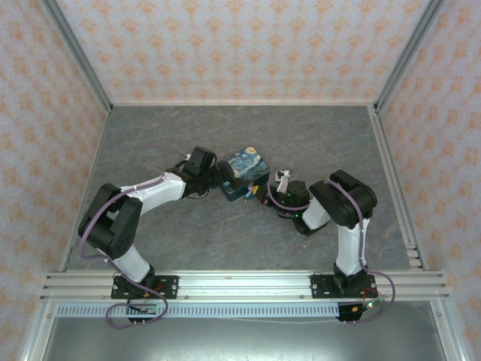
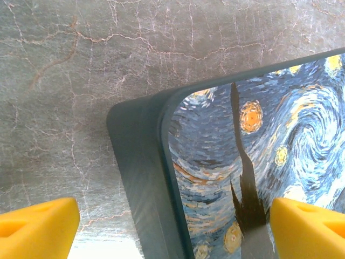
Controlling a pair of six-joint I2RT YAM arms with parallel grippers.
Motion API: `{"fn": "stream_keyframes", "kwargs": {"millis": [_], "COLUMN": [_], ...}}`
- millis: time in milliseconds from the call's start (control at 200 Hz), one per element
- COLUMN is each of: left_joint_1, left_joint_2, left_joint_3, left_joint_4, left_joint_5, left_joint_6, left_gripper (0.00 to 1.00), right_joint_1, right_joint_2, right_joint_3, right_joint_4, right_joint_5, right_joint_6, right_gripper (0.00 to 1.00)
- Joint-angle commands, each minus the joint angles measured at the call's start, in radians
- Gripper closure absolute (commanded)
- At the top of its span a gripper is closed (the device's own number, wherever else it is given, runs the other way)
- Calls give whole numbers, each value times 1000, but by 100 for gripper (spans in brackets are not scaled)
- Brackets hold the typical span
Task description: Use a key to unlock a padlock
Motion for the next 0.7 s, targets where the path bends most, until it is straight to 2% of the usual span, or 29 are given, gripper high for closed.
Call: {"fn": "stream_keyframes", "kwargs": {"millis": [0,405,696], "left_joint_1": [-8,-8,-9], "left_joint_2": [10,7,7], "left_joint_3": [-42,-49,-46], "left_joint_4": [-120,-115,-116], "left_joint_5": [-30,-30,-28], "left_joint_6": [1,0,0], "left_gripper": [10,10,10], "right_joint_1": [-13,-16,-17], "right_joint_2": [13,-10,-38], "right_joint_3": [-18,-29,-57], "right_joint_4": [77,78,79], "right_joint_5": [38,15,-16], "right_joint_6": [34,2,-57], "right_gripper": [100,100,61]}}
